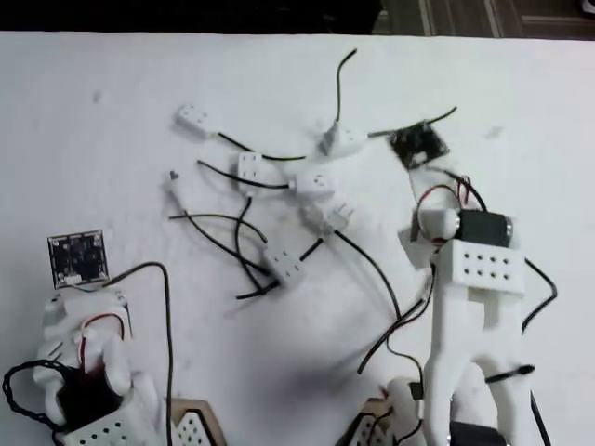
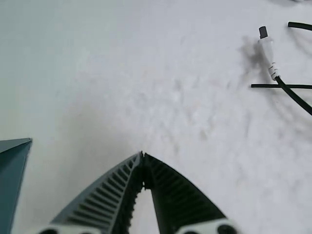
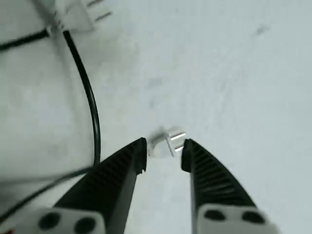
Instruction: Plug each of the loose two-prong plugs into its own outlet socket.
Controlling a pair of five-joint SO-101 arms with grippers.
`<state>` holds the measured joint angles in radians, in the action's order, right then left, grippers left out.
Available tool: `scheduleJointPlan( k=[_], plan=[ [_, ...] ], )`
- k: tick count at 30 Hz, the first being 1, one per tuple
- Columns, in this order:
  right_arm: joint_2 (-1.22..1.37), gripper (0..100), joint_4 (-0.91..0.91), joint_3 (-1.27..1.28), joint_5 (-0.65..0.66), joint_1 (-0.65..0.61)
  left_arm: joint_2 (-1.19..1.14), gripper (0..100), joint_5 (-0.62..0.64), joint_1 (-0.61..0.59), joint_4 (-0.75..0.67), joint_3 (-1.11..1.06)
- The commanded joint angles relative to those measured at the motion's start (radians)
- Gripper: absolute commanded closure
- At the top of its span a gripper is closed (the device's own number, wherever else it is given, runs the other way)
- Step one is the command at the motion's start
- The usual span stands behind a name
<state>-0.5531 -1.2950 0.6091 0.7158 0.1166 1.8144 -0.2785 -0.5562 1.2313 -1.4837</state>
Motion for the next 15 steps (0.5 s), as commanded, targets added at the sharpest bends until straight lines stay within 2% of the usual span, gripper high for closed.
scheduleJointPlan(
  k=[1,4,7,15],
  plan=[
    [-0.028,82.1,-0.058,-0.040,0.330,0.073,0.008,98,0.006,0.039,-0.012,-0.006],
    [0.008,82.0,-0.050,0.029,0.566,0.117,0.008,98,0.006,0.061,-0.015,-0.015],
    [0.058,82.0,-0.018,0.120,0.724,0.137,0.008,98,0.006,0.067,-0.015,-0.017],
    [0.182,81.8,0.298,0.287,0.895,0.163,0.008,98,0.006,0.067,-0.015,-0.018]
  ],
)
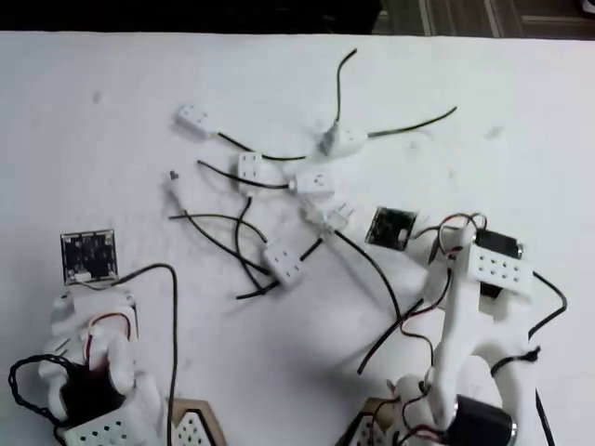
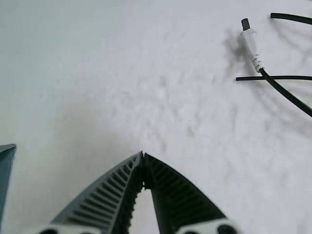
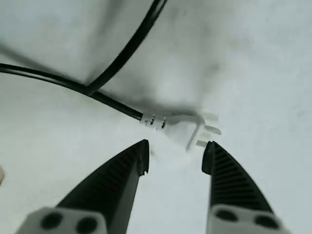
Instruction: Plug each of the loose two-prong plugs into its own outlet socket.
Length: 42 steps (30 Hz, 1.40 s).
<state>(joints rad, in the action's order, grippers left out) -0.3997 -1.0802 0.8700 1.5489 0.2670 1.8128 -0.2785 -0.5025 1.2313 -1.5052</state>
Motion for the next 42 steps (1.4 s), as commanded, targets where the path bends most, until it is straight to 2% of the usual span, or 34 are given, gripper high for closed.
scheduleJointPlan(
  k=[1,16,21,23,31,33,39,42],
  plan=[
    [0.044,81.8,0.101,0.038,0.078,0.015,0.010,98,0.006,0.013,-0.015,0.003],
    [0.295,82.8,0.338,0.052,0.069,0.005,0.010,98,0.006,0.013,-0.015,0.003],
    [0.295,99.1,0.366,0.048,-0.157,-0.048,0.010,98,0.006,0.013,-0.015,0.003],
    [0.294,96.5,0.364,0.046,-0.293,-0.073,0.010,98,0.006,0.013,-0.015,0.003],
    [0.176,98.1,0.358,0.044,-0.910,-0.209,0.010,98,0.006,0.013,-0.014,0.003],
    [0.140,98.1,0.357,0.044,-1.028,-0.232,0.010,98,0.006,0.013,-0.014,0.003],
    [0.051,98.2,0.361,0.044,-1.140,-0.240,0.010,98,0.006,0.013,-0.014,0.003],
    [-0.013,98.1,0.355,0.044,-1.140,-0.234,0.010,98,0.006,0.013,-0.014,0.003]
  ],
)
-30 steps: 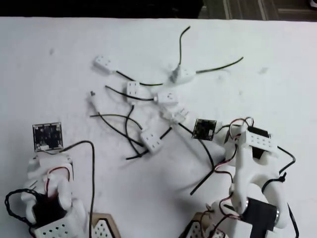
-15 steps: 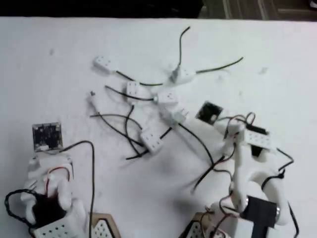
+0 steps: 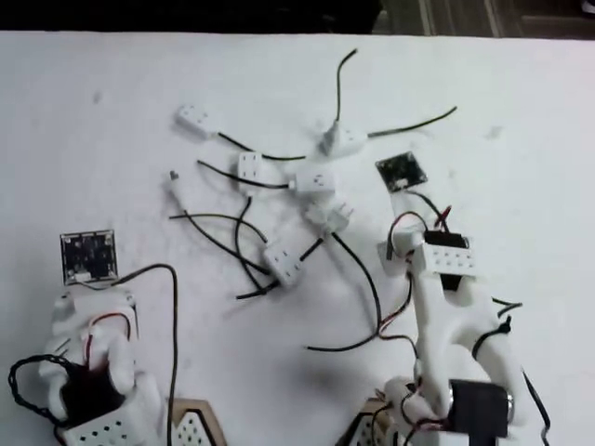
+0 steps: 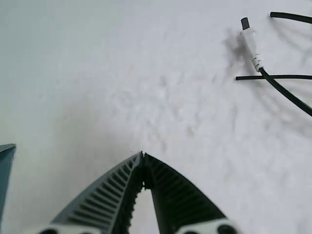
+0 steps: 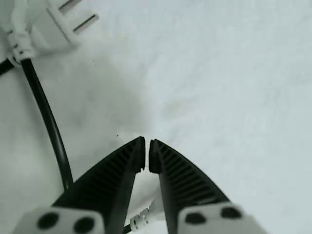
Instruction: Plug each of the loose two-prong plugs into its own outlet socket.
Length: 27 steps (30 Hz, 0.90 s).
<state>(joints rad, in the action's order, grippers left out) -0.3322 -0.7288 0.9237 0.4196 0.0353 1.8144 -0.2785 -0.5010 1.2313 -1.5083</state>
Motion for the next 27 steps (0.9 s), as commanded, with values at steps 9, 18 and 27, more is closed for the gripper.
scheduleJointPlan(
  k=[9,18,27],
  plan=[
    [-0.294,86.8,-0.197,-0.008,0.328,0.035,0.008,98,0.006,0.012,-0.014,0.006],
    [-0.325,82.7,-0.351,-0.002,0.588,0.188,0.008,98,0.006,0.012,-0.014,0.006],
    [-0.325,98.1,-0.473,0.135,0.661,0.168,0.008,98,0.006,0.012,-0.014,0.006]
  ],
)
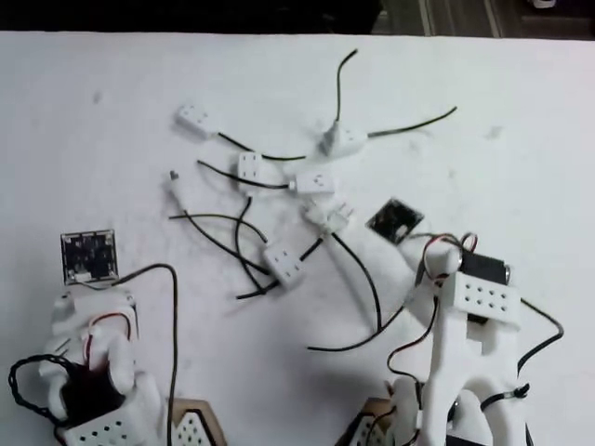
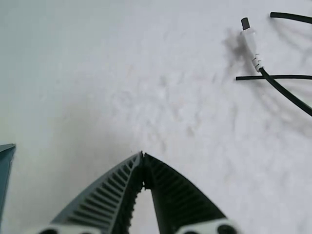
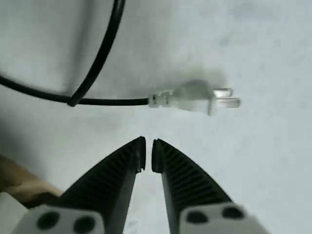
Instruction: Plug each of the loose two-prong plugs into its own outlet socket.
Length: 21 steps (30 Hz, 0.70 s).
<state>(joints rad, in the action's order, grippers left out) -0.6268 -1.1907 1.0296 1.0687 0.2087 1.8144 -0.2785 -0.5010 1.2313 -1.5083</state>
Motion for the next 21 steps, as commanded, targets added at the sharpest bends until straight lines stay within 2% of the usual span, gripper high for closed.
scheduleJointPlan(
  k=[1,6,10,14,18,21],
  plan=[
    [-0.030,98.4,-0.012,0.049,0.014,-0.007,0.008,98,0.006,0.012,-0.014,0.006],
    [-0.030,98.1,-0.013,0.109,0.014,-0.064,0.008,98,0.006,0.012,-0.014,0.006],
    [-0.030,98.1,-0.008,0.140,-0.005,-0.188,0.008,98,0.006,0.012,-0.014,0.006],
    [-0.030,98.1,0.039,0.137,-0.173,-0.346,0.008,98,0.006,0.012,-0.012,0.006],
    [-0.030,98.1,0.208,0.137,-0.381,-0.470,0.008,98,0.006,0.012,-0.012,0.006],
    [-0.030,98.1,0.337,0.137,-0.489,-0.519,0.008,98,0.006,0.012,-0.012,0.006]
  ],
)
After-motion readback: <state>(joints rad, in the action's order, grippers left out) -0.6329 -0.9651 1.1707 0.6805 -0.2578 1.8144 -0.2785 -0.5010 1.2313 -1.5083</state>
